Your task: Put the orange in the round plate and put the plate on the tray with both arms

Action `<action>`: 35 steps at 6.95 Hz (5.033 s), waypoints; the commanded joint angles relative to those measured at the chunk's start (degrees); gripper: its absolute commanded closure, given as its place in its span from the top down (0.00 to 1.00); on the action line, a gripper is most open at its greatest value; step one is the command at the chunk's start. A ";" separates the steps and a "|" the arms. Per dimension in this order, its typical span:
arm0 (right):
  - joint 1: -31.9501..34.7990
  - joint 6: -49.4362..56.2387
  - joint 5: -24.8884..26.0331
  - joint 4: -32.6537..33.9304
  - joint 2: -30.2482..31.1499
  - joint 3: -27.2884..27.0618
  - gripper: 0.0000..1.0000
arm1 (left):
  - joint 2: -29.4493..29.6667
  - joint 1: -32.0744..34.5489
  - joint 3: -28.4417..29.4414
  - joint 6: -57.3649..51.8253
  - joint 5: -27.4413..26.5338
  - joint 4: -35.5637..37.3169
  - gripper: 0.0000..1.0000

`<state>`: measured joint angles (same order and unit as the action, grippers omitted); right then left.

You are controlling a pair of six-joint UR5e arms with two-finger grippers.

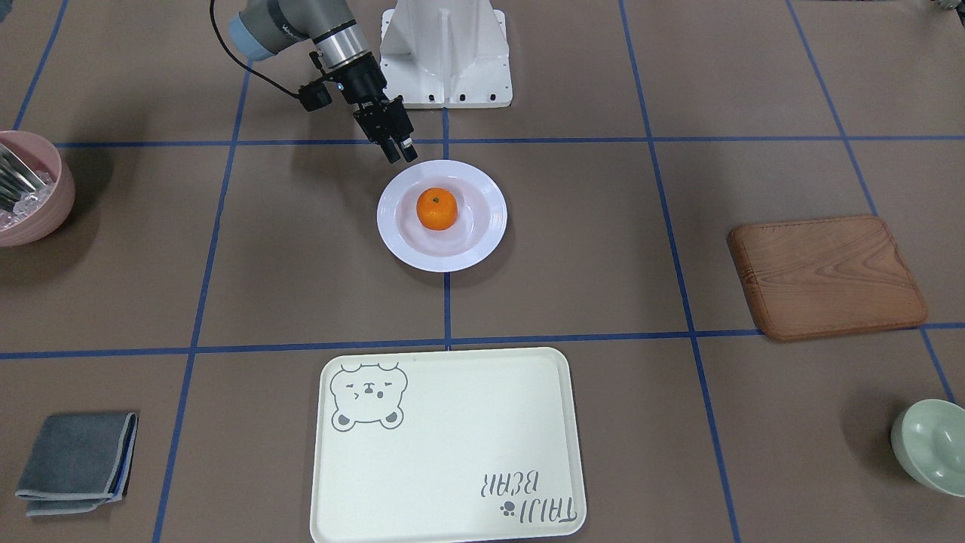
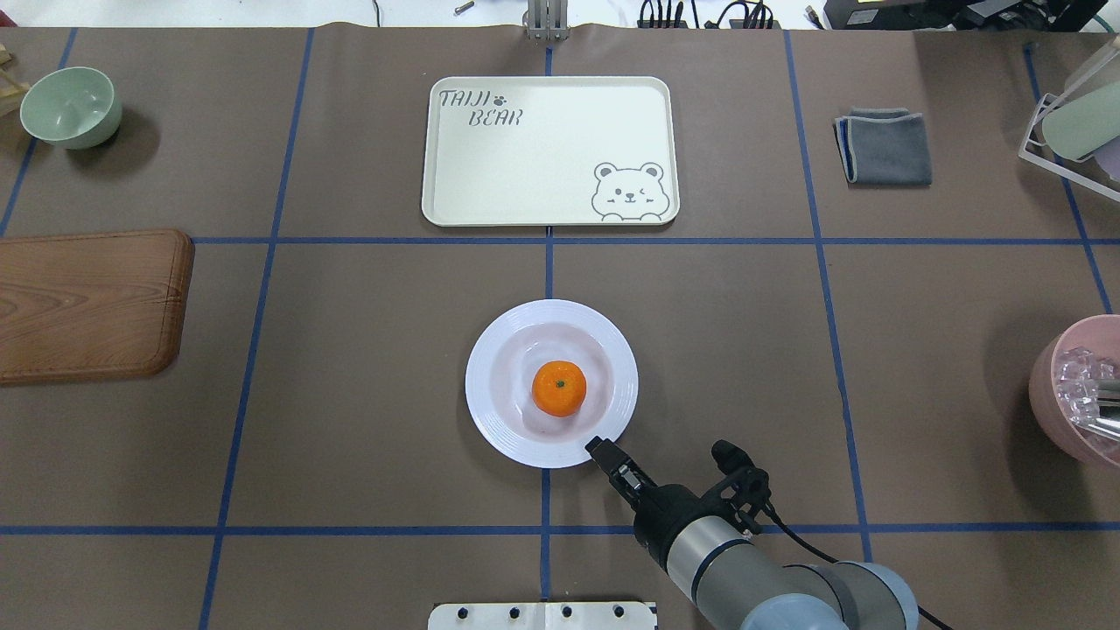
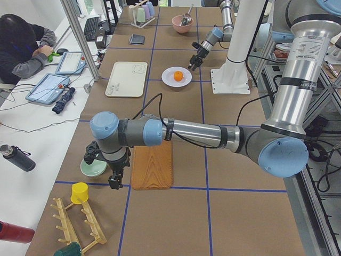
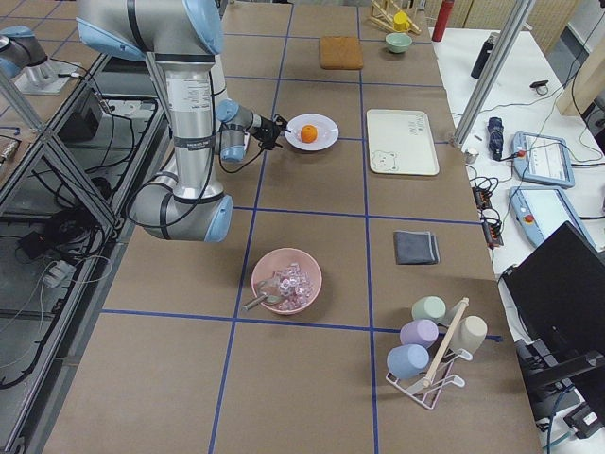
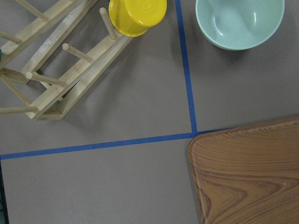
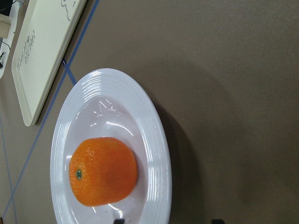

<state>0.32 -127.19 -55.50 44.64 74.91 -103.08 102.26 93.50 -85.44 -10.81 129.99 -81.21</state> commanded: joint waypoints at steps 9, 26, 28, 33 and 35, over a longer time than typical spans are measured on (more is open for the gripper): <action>5.13 -2.08 0.65 -0.61 -7.33 5.89 0.00 | -0.30 0.02 -0.26 0.00 0.00 0.00 0.98; 29.92 -14.40 -3.21 -4.12 -37.65 48.21 0.00 | -17.97 -0.07 -18.45 9.06 7.30 0.00 0.98; 28.43 -13.88 -3.65 -4.04 -37.56 48.06 0.15 | -17.97 -0.07 -18.45 9.06 7.30 0.00 0.98; 25.69 14.44 -12.49 1.20 -23.77 26.47 1.00 | -17.97 -0.07 -18.27 9.06 7.30 0.00 0.98; 30.67 30.59 -24.66 15.57 -23.59 21.98 1.00 | -18.06 -0.07 -18.10 8.88 7.30 0.00 0.98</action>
<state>27.88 -106.59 -72.39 51.86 50.99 -78.03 84.27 93.43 -103.60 -1.88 137.29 -81.21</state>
